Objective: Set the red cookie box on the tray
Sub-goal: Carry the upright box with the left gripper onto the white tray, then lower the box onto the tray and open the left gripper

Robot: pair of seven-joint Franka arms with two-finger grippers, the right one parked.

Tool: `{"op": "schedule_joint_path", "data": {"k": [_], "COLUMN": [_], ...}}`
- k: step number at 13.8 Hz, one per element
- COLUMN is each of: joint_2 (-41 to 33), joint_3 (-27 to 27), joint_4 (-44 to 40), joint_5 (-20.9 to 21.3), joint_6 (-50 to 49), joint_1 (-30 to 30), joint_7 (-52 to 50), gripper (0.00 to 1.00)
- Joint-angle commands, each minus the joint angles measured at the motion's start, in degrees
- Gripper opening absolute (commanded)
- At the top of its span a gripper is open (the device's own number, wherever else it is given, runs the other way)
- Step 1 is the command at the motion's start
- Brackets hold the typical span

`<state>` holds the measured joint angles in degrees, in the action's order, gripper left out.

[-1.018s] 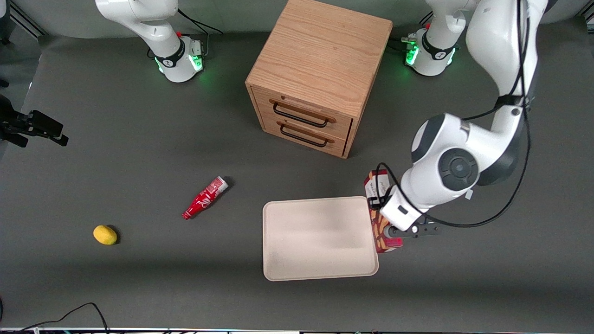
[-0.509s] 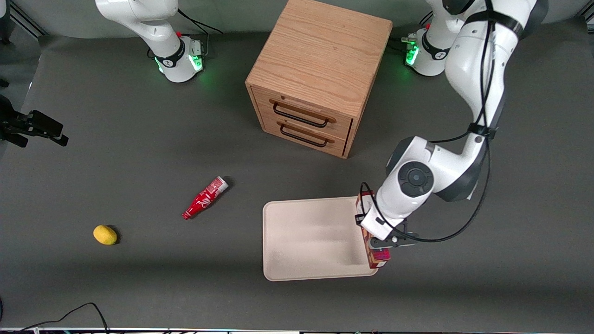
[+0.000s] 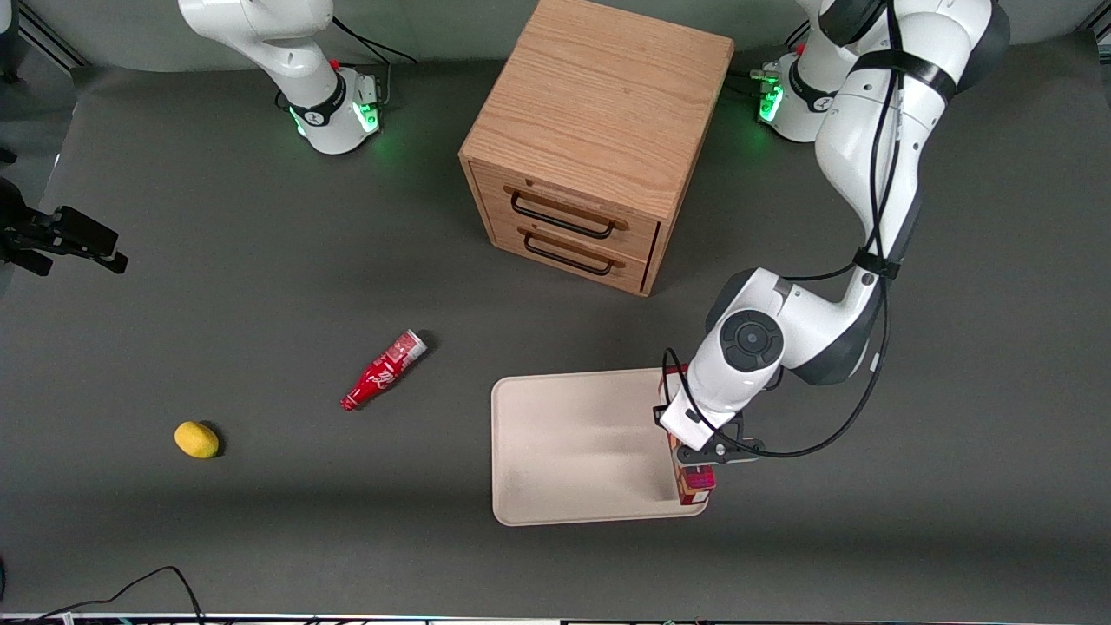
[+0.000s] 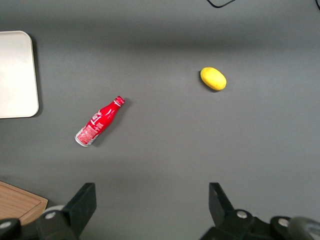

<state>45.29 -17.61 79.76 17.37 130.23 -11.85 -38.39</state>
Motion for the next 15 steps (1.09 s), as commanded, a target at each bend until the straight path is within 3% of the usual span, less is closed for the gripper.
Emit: {"op": "schedule_joint_path", "data": {"k": [1,4,5,6,7,11,15], "joint_2": [-0.64,-0.64,-0.64,-0.90,-1.07,-2.48,-8.79], "joint_3": [0.29,0.29,0.29,0.29,0.29,0.29,0.12], "joint_4": [3.02,3.38,3.56,3.73,3.82,3.65,3.30], "joint_5": [2.14,2.23,2.15,2.15,2.06,1.71,-0.39], "joint_6": [2.56,2.66,2.66,2.57,2.40,1.43,-5.41], "joint_1": [-0.36,-0.36,-0.36,-0.28,-0.27,0.07,0.78], "joint_7": [-1.87,-1.87,-1.95,-2.04,-2.39,-3.71,-3.36], "gripper": [0.00,0.00,0.30,0.69,0.96,1.00,1.00]}}
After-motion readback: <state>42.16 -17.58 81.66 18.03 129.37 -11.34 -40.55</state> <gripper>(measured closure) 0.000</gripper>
